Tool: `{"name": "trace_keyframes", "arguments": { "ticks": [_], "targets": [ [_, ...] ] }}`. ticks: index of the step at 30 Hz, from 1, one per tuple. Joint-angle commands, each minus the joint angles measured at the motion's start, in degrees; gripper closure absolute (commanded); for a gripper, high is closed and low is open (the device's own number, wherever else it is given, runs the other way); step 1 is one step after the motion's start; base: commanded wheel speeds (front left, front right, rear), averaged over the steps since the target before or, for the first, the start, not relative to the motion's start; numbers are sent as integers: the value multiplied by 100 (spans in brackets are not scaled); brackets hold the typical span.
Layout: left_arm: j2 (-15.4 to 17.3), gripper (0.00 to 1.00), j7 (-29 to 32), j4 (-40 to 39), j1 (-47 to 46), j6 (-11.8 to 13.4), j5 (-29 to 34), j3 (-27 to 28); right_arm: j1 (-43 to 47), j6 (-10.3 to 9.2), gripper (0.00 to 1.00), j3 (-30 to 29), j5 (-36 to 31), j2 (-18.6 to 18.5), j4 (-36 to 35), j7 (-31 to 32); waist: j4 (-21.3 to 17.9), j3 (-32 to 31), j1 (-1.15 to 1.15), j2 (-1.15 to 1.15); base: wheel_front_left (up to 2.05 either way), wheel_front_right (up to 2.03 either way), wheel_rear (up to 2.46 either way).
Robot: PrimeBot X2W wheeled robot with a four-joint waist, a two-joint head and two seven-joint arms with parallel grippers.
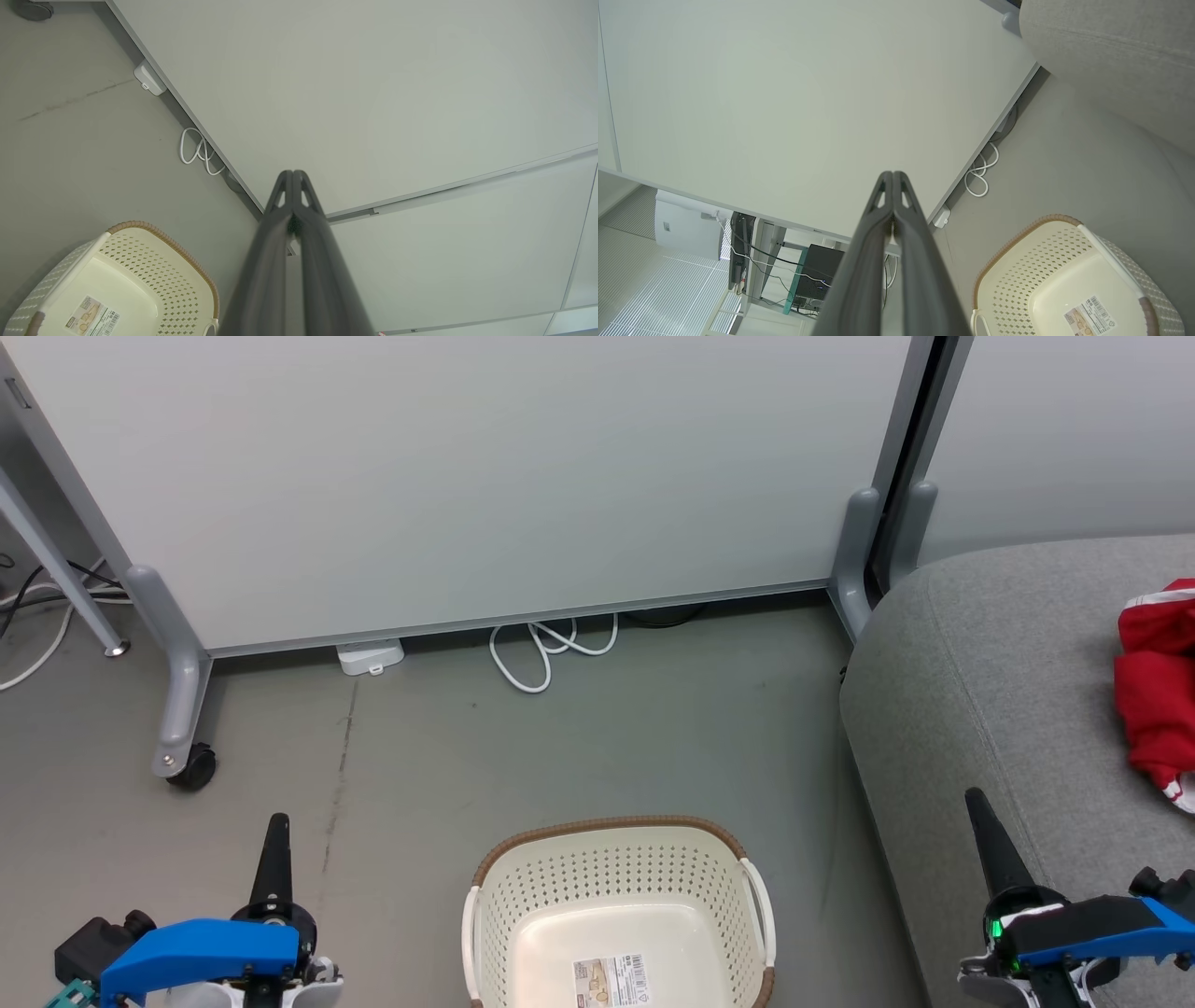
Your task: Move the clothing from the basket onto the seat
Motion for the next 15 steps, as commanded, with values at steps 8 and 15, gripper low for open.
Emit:
{"name": "trace_keyframes", "arguments": {
  "ticks": [8, 15],
  "targets": [
    [-4, 100, 126, -107, -163, -8, -446, 96, -153, 3, 100, -40, 518, -21, -13, 81, -15, 2, 0, 0, 0, 0, 0],
    [-19, 100, 221, -141, -189, -8, -759, 155, -182, 3, 100, -60, 871, -22, 4, 119, -29, 4, 0, 0, 0, 0, 0]
  ]
}}
